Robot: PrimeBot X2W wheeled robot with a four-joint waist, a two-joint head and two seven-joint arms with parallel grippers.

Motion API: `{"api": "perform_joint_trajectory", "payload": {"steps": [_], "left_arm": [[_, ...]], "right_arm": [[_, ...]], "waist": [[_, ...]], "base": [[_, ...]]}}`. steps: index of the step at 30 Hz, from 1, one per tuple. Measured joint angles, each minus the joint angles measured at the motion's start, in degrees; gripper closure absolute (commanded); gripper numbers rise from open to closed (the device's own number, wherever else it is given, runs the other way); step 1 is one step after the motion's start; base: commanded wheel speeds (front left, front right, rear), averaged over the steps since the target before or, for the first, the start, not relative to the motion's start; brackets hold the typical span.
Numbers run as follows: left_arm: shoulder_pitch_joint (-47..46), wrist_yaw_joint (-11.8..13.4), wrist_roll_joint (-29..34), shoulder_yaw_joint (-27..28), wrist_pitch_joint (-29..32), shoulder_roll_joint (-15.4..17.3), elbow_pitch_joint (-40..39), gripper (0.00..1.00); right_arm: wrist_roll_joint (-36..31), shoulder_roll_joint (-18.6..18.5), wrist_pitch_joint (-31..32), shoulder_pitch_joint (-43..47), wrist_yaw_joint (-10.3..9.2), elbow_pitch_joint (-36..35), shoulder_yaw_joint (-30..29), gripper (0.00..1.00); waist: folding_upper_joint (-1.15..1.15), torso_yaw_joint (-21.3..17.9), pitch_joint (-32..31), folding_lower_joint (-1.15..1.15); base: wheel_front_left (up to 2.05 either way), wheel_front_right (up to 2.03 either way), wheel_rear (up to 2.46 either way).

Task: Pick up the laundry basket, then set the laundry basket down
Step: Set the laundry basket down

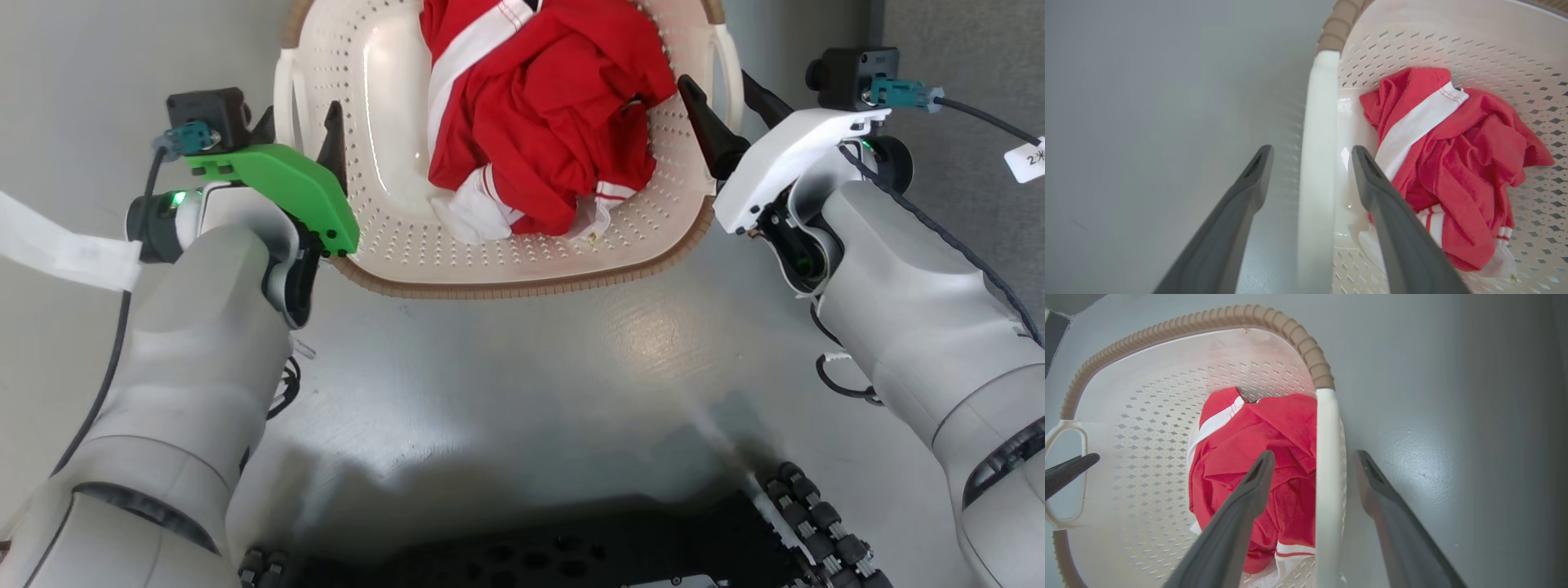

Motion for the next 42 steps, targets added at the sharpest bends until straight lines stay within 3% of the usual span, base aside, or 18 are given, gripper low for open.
{"api": "perform_joint_trajectory", "payload": {"steps": [12, 22, 30, 42], "left_arm": [[4.39, 0.19, 2.07, 3.23, -0.01, 1.93, -4.11, 0.00], [9.94, 0.19, 4.78, 6.80, 0.00, 2.41, -9.43, 0.00], [12.87, 0.19, 8.64, 11.77, -0.01, 4.43, -17.30, 0.00], [22.12, 0.85, 13.32, 20.17, -0.01, 4.14, -28.54, 0.00]], "right_arm": [[-0.08, -0.30, -0.42, 2.05, 0.00, 1.68, 0.25, 0.00], [-2.58, -1.92, -0.42, 4.30, 0.00, -2.46, -3.71, 0.00], [-6.15, -3.69, -0.42, 7.07, 0.00, -6.54, -9.59, 0.00], [-12.47, -4.72, -0.49, 14.42, -0.73, -16.82, -19.44, 0.00]], "waist": [[0.00, -0.10, -6.44, 0.00], [0.00, -0.11, -14.00, 0.00], [0.00, -0.11, -19.93, -0.01], [0.00, 0.21, -28.49, -0.01]], "base": [[0.00, 0.00, 0.00], [0.00, 0.00, 0.00], [0.00, 0.00, 0.00], [0.00, 0.00, 0.00]]}}
